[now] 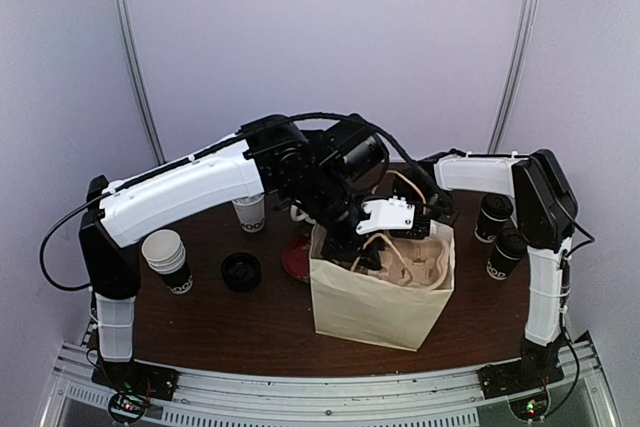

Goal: Pack the takeout coffee

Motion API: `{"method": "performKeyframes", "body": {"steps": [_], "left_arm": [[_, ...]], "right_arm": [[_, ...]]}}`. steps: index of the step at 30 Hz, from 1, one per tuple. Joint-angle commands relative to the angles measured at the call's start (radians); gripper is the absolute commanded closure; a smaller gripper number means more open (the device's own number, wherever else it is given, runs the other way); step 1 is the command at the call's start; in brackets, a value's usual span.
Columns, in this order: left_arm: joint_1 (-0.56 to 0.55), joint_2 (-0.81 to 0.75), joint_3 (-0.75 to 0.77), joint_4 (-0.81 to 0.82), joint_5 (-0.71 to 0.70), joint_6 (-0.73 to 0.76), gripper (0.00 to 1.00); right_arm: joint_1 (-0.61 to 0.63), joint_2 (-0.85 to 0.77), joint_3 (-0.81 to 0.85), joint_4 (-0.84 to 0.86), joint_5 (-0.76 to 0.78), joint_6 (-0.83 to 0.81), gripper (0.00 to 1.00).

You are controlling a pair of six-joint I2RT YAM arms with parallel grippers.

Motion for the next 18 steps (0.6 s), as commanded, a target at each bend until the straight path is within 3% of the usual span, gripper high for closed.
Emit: {"method": "performKeyframes", "body": {"steps": [1, 8, 18], "left_arm": [[0.001, -0.024, 0.0, -0.021, 0.029, 0.0, 0.74], [0.001, -0.018, -0.03, -0.044, 0.03, -0.017, 0.74], [0.001, 0.001, -0.061, -0.052, 0.004, -0.022, 0.74]], "right_arm": [[0.032, 0.026, 0.044, -0.094, -0.061, -0.092, 0.37], [0.041, 0.029, 0.068, -0.139, -0.061, -0.116, 0.38], [-0.035, -0.115, 0.005, -0.128, 0.028, -0.111, 0.37]]}}
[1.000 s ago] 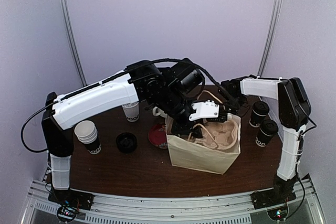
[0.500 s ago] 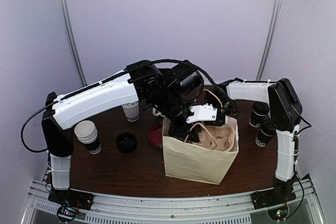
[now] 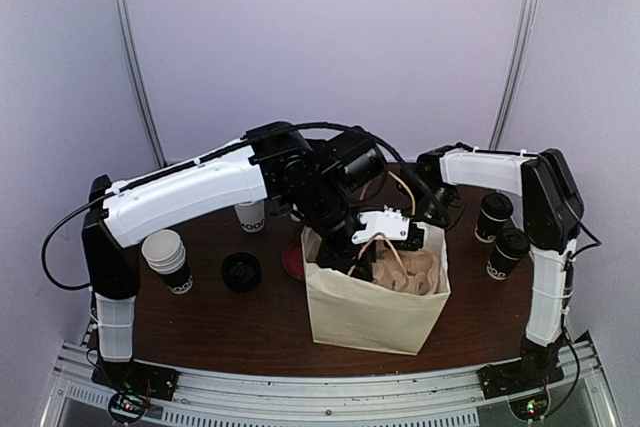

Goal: Pack the takeout coffee

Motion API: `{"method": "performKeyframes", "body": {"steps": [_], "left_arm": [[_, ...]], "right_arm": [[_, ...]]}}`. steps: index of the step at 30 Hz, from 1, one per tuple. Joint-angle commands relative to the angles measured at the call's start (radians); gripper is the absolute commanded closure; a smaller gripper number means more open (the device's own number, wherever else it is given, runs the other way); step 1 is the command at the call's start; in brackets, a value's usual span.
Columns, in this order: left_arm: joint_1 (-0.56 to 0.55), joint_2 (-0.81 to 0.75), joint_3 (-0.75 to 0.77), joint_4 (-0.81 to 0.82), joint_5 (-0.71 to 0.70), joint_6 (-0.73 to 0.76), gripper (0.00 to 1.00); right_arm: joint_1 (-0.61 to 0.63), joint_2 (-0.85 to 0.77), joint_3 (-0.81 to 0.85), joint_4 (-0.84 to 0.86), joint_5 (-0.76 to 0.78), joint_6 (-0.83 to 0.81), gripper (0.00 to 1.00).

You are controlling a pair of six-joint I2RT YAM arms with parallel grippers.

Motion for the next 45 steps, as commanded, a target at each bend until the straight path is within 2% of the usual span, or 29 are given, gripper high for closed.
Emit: {"method": "performKeyframes", "body": {"steps": [1, 9, 13, 16, 18, 20, 22, 28, 36, 45], "left_arm": [[0.001, 0.005, -0.021, -0.014, -0.011, -0.008, 0.74], [0.002, -0.007, 0.021, -0.037, -0.028, -0.016, 0.74], [0.002, -0.004, 0.023, -0.041, -0.037, -0.011, 0.75], [0.002, -0.001, 0.03, -0.046, -0.05, -0.015, 0.75], [0.002, 0.0, 0.033, -0.046, -0.063, -0.019, 0.75], [0.005, 0.003, 0.041, -0.052, -0.069, -0.021, 0.75], [0.009, 0.011, 0.058, -0.061, -0.076, -0.025, 0.75], [0.03, 0.056, 0.141, -0.105, -0.084, -0.06, 0.75], [0.036, 0.114, 0.218, -0.138, -0.11, -0.107, 0.75], [0.036, 0.125, 0.231, -0.138, -0.105, -0.128, 0.75]], "right_arm": [[-0.04, -0.123, -0.037, -0.003, 0.061, -0.002, 0.37], [-0.114, -0.432, -0.125, -0.007, 0.195, 0.107, 0.35], [-0.185, -0.616, -0.043, -0.088, 0.191, 0.157, 0.32], [-0.203, -0.746, 0.015, -0.138, 0.109, 0.171, 0.3], [-0.2, -0.828, 0.03, -0.193, -0.025, 0.133, 0.29], [-0.18, -0.895, 0.017, -0.236, -0.13, 0.094, 0.29], [-0.162, -0.943, -0.011, -0.246, -0.16, 0.079, 0.29], [-0.072, -0.937, 0.024, -0.327, -0.243, 0.018, 0.3], [0.186, -0.87, 0.076, -0.063, -0.054, 0.186, 0.28], [0.382, -0.763, 0.116, 0.09, 0.208, 0.314, 0.26]]}}
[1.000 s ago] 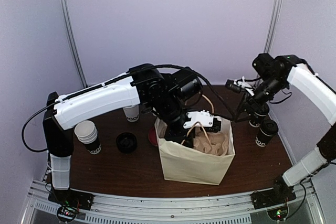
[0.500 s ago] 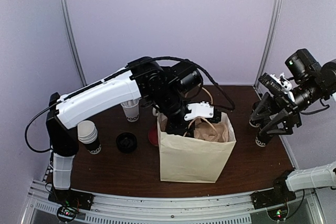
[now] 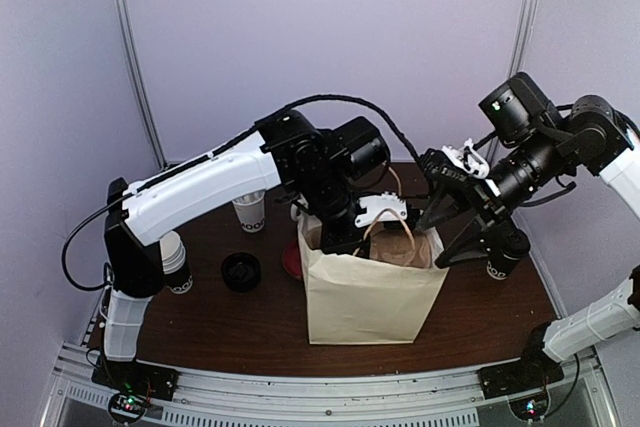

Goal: Pack the takeout coffee

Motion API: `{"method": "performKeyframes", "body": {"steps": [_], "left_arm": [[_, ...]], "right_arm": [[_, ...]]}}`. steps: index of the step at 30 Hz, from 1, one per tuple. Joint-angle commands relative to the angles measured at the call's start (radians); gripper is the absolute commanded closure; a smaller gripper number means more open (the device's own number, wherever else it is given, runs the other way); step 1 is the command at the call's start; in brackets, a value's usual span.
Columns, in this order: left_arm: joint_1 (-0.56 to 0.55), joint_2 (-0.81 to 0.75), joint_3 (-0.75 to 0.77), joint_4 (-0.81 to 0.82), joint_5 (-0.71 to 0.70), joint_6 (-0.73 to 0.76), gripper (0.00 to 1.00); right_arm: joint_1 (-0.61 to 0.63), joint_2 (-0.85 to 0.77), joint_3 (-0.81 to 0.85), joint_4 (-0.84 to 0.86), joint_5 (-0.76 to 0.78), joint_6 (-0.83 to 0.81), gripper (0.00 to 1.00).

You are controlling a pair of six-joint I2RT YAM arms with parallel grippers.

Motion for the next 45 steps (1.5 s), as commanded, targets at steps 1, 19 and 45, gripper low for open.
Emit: {"method": "performKeyframes", "body": {"steps": [1, 19, 45], "left_arm": [[0.004, 0.009, 0.03, 0.003, -0.007, -0.019, 0.75], [0.02, -0.01, 0.015, -0.013, 0.016, -0.03, 0.76], [0.04, -0.021, -0.005, -0.011, 0.16, 0.046, 0.76]], "right_arm": [[0.068, 0.037, 0.021, 0.111, 0.168, 0.077, 0.26], [0.308, 0.108, 0.067, -0.113, -0.066, -0.142, 0.23], [0.41, 0.168, 0.141, -0.206, 0.066, -0.196, 0.3]]}}
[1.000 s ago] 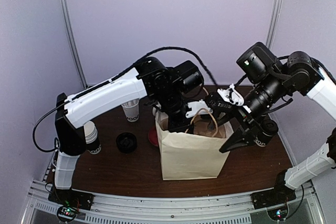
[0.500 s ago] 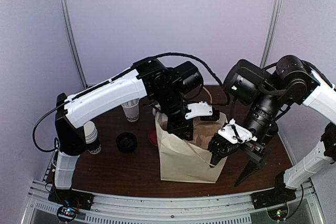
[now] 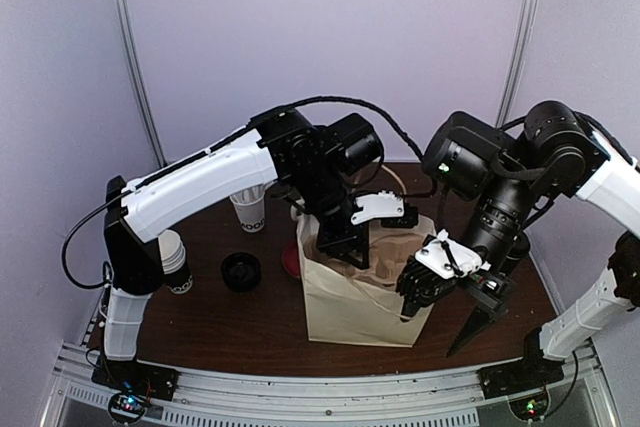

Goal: Pack the takeout coffee

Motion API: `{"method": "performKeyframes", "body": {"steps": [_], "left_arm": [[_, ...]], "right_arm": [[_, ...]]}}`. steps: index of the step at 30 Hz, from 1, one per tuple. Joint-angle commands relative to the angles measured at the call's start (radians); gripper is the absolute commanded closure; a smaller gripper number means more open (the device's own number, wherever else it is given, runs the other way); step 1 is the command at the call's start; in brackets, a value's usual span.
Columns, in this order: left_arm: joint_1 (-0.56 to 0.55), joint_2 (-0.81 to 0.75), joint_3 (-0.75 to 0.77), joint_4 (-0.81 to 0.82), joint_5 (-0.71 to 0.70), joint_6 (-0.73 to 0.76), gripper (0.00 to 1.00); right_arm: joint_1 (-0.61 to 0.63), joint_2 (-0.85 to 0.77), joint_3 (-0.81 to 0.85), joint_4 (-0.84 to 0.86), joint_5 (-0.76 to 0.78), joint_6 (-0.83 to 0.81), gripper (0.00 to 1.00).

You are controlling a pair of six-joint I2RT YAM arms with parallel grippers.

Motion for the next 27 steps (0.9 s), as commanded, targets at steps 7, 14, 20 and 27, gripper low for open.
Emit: {"method": "performKeyframes", "body": {"steps": [7, 14, 20, 27], "left_arm": [[-0.019, -0.03, -0.101, -0.004, -0.082, 0.048, 0.76], [-0.029, -0.025, -0.115, -0.002, -0.127, 0.053, 0.76], [-0.036, -0.002, -0.15, -0.002, -0.179, 0.049, 0.76], [-0.046, 0.003, -0.21, 0.012, -0.212, 0.061, 0.76]], "right_arm": [[-0.043, -0.074, 0.107, -0.066, 0.162, -0.057, 0.15], [-0.233, -0.149, 0.189, -0.115, 0.184, -0.111, 0.11], [-0.376, -0.207, 0.154, -0.109, 0.262, -0.125, 0.11], [-0.497, -0.223, 0.085, -0.088, 0.247, -0.148, 0.11]]}}
